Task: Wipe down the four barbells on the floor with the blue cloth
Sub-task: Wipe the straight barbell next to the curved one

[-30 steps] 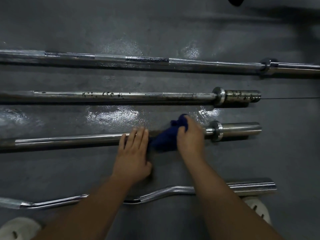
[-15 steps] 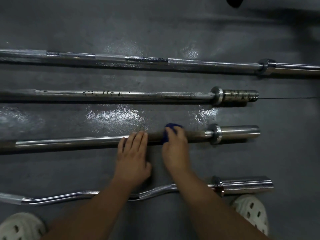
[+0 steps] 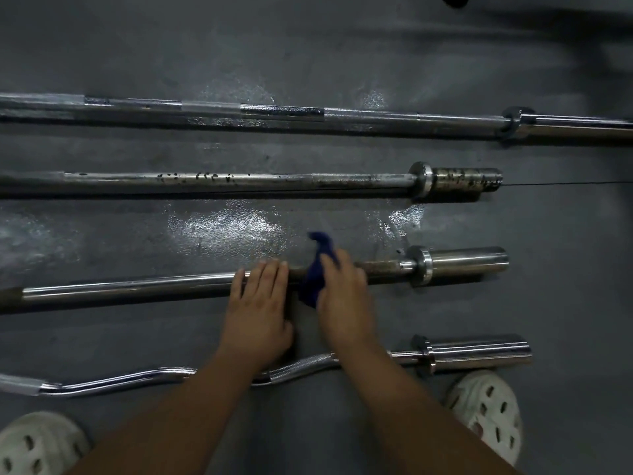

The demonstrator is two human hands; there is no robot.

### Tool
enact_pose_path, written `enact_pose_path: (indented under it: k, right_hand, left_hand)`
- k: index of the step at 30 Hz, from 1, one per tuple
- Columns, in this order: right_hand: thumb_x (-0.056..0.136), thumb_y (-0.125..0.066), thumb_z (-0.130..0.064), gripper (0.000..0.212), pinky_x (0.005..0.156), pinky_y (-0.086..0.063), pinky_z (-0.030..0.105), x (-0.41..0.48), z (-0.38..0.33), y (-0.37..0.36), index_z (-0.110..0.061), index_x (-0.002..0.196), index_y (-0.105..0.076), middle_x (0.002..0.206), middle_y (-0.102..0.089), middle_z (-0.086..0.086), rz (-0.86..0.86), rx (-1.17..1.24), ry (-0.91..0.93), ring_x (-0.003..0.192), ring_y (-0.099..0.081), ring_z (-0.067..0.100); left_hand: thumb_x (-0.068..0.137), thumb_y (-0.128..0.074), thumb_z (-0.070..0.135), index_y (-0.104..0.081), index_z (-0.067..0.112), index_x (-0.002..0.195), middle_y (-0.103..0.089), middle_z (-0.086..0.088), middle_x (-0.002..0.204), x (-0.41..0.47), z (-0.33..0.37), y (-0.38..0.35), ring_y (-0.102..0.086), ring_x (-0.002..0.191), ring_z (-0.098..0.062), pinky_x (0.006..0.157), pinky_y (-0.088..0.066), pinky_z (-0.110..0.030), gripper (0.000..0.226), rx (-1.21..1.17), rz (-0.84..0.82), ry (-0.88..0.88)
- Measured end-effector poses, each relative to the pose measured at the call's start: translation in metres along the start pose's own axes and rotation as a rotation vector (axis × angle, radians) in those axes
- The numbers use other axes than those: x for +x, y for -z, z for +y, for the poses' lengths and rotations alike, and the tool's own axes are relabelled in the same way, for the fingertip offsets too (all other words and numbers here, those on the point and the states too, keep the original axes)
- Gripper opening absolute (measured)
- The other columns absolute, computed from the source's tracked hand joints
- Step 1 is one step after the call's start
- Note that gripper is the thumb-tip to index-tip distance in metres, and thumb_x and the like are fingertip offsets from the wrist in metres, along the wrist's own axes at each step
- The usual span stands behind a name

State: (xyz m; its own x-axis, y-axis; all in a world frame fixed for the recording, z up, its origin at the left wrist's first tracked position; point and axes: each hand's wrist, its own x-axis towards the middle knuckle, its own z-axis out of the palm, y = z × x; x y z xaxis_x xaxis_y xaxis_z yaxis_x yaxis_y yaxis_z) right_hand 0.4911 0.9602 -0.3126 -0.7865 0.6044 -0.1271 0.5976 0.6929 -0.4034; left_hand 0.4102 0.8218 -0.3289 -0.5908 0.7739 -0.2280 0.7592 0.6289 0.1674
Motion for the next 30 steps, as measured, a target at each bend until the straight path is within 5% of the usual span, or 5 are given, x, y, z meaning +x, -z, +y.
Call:
enact_pose_path:
  k: [4,11,18,25,30]
  right_hand:
    - [0.085,-0.058,-0.004,0.068,0.107,-0.037,0.039,-0.001,0.057,0.029,-0.01,0.148,-0.033,0.157,-0.019,0.013,0.058,-0.11,-0.385,0.137,-0.027,0.033]
    - [0.085,-0.062,-0.044,0.085,0.099,-0.044,0.041,0.006,0.057,0.04,-0.007,0.151,-0.022,0.156,-0.013,0.013,-0.057,-0.188,-0.486,0.138,-0.021,0.032]
    - [0.092,-0.052,-0.003,0.029,0.095,-0.047,0.035,0.003,0.06,0.044,-0.006,0.12,-0.055,0.142,-0.033,0.007,-0.007,0.017,-0.397,0.111,-0.054,0.027]
    - [0.088,-0.056,-0.009,0.056,0.096,-0.044,0.036,-0.013,0.033,0.026,-0.014,0.141,-0.039,0.15,-0.025,0.004,-0.082,-0.059,-0.226,0.127,-0.037,0.026]
    - [0.084,-0.065,-0.008,0.071,0.104,-0.04,0.034,-0.017,0.069,0.036,-0.006,0.146,-0.032,0.152,-0.025,0.01,0.047,-0.099,-0.43,0.137,-0.031,0.032]
  left_hand:
    - [0.057,-0.059,0.039,-0.04,0.007,0.148,-0.044,-0.012,0.149,-0.001,-0.001,0.0,-0.037,0.139,-0.031,0.116,-0.022,-0.054,0.098,0.0,0.011,-0.012]
    - [0.057,-0.071,0.041,-0.038,0.009,0.149,-0.042,-0.011,0.151,0.0,0.0,0.002,-0.038,0.139,-0.03,0.116,-0.027,-0.056,0.103,0.023,-0.044,0.004]
    - [0.053,-0.061,0.043,-0.047,0.008,0.142,-0.05,-0.012,0.143,-0.008,0.004,0.006,-0.043,0.132,-0.03,0.11,-0.034,-0.055,0.096,-0.01,-0.027,-0.001]
    - [0.056,-0.058,0.041,-0.048,0.01,0.141,-0.049,-0.011,0.143,-0.012,0.006,0.006,-0.044,0.13,-0.031,0.111,-0.033,-0.054,0.091,-0.01,-0.011,-0.002]
    - [0.055,-0.059,0.04,-0.05,0.01,0.139,-0.051,-0.011,0.14,-0.01,0.003,0.006,-0.045,0.126,-0.031,0.108,-0.036,-0.054,0.09,-0.026,-0.01,-0.003]
